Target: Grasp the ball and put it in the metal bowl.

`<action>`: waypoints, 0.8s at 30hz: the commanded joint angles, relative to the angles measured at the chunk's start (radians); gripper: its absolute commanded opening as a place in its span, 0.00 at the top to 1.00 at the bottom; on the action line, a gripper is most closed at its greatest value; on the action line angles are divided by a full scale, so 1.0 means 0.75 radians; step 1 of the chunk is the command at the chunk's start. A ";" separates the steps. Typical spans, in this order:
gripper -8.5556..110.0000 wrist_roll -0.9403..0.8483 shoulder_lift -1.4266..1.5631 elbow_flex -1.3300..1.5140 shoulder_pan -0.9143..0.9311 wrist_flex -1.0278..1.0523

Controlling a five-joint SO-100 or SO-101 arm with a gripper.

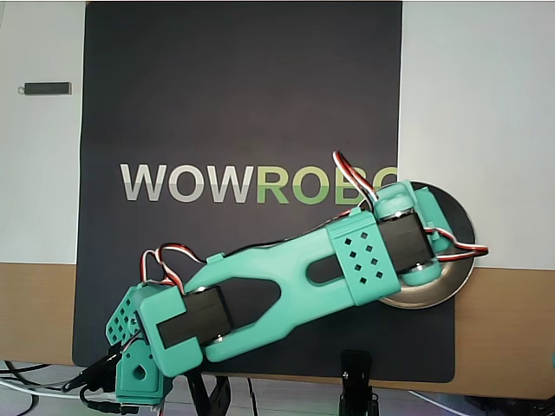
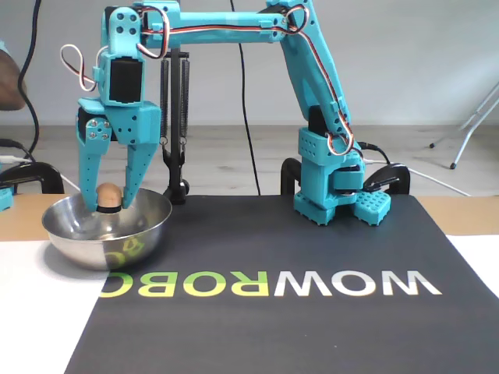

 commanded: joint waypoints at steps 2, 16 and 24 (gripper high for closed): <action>0.53 0.002 0.010 -0.051 0.004 -0.010; 0.53 0.012 0.010 -0.051 0.006 -0.010; 0.53 0.006 0.010 -0.051 0.006 -0.010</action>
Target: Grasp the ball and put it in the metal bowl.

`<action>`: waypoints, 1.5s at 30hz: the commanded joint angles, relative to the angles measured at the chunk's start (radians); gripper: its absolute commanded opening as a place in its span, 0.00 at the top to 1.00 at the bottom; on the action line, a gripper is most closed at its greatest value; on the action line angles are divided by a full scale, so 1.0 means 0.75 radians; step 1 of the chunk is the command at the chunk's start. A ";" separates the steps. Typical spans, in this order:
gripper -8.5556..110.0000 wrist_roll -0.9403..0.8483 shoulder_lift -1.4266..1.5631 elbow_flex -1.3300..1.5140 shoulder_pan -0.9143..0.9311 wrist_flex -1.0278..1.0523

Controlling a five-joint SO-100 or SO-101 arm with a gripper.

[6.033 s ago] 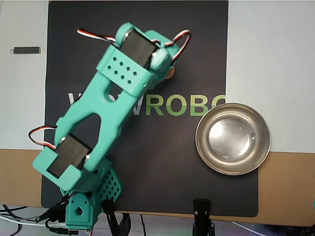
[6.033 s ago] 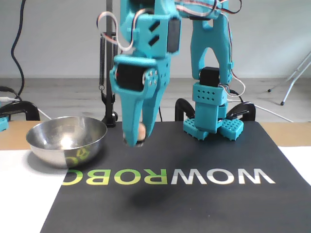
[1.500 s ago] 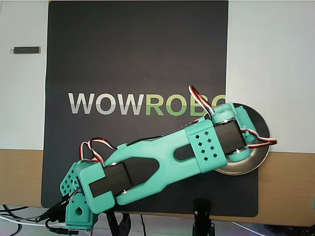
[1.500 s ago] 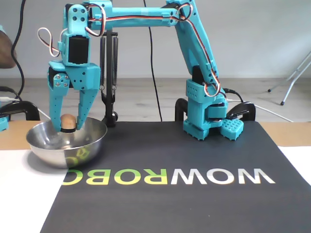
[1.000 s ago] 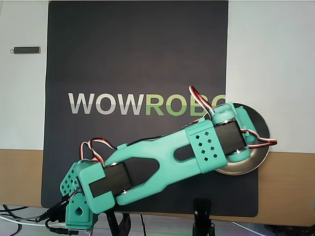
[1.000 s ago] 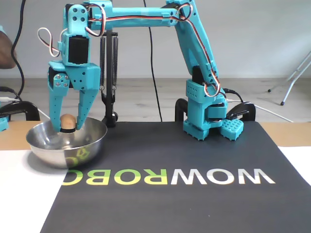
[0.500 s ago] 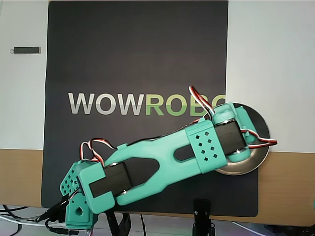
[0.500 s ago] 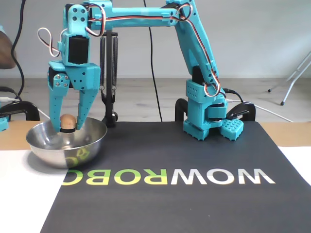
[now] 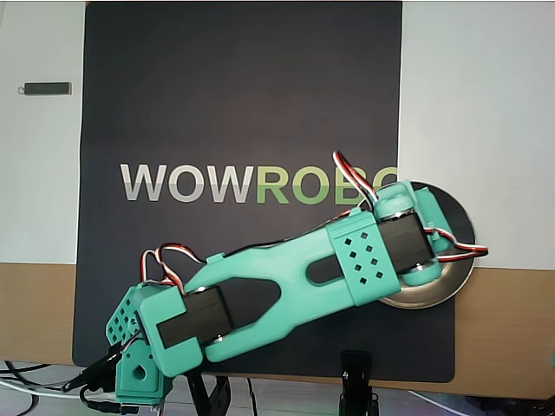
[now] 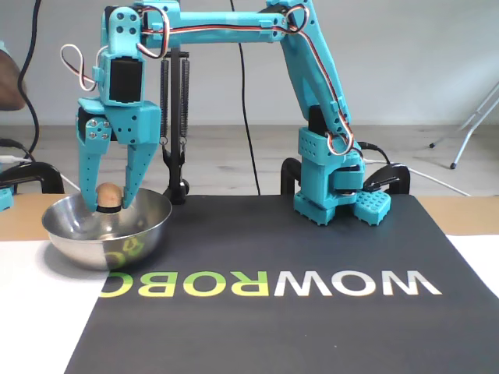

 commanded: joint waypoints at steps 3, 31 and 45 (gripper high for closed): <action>0.53 -0.002 0.010 -0.051 0.006 -0.010; 0.53 -0.004 0.010 -0.051 0.006 -0.010; 0.40 -0.004 0.010 -0.049 0.006 -0.008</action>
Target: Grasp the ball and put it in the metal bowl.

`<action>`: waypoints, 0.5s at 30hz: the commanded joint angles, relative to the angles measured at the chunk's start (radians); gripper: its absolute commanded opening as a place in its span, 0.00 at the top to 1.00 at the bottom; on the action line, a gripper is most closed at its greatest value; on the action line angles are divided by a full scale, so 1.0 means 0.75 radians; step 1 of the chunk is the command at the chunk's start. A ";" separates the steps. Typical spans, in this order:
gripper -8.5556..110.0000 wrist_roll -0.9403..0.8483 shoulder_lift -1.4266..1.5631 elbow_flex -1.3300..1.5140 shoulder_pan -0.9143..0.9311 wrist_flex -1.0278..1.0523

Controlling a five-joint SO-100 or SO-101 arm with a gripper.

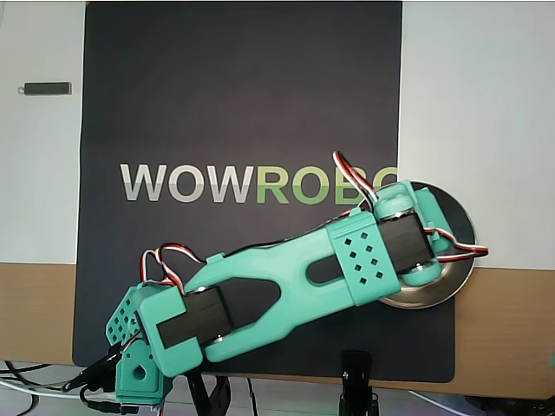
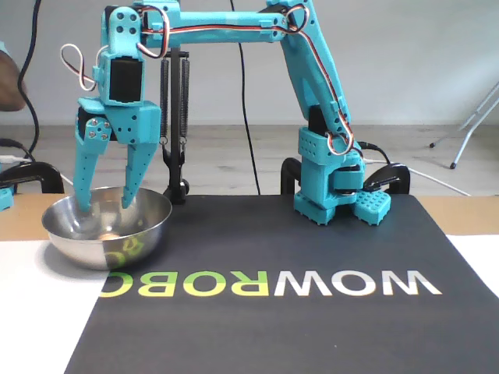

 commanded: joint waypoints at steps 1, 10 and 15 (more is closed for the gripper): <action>0.40 -0.004 0.010 -0.049 0.006 -0.008; 0.40 -0.004 0.010 -0.049 0.008 0.000; 0.52 -0.004 0.012 -0.049 0.020 0.002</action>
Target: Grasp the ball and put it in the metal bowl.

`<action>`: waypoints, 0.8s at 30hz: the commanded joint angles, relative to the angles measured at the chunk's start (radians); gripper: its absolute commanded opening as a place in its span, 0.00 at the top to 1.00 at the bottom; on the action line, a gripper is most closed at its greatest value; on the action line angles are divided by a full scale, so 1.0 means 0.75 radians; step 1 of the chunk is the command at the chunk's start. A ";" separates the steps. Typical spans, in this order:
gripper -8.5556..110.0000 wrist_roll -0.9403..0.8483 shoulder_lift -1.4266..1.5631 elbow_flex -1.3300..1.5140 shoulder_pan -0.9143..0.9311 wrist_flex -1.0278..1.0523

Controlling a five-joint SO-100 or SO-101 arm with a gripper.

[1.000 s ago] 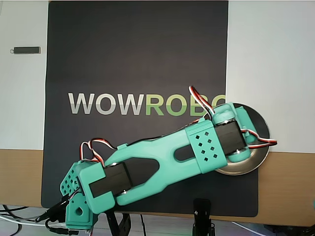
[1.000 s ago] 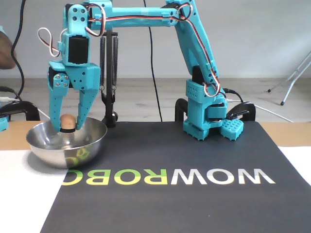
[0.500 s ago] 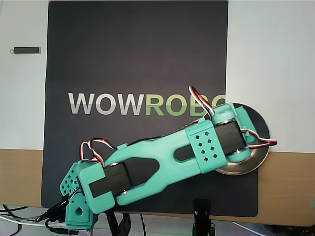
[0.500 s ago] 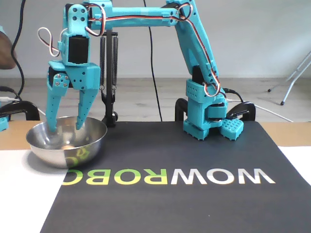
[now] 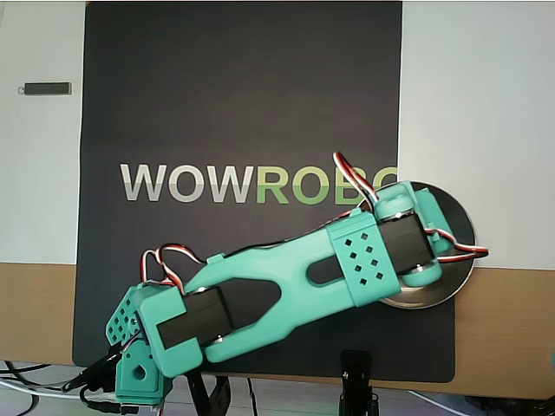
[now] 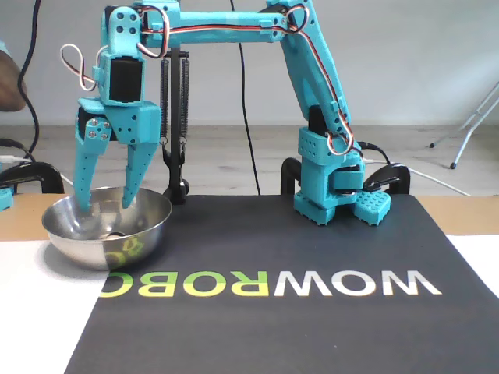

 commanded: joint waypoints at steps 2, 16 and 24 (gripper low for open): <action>0.60 -0.004 0.012 -0.049 0.014 -0.002; 0.93 0.000 0.012 -0.049 0.016 0.000; 0.93 0.000 0.025 -0.049 0.006 0.006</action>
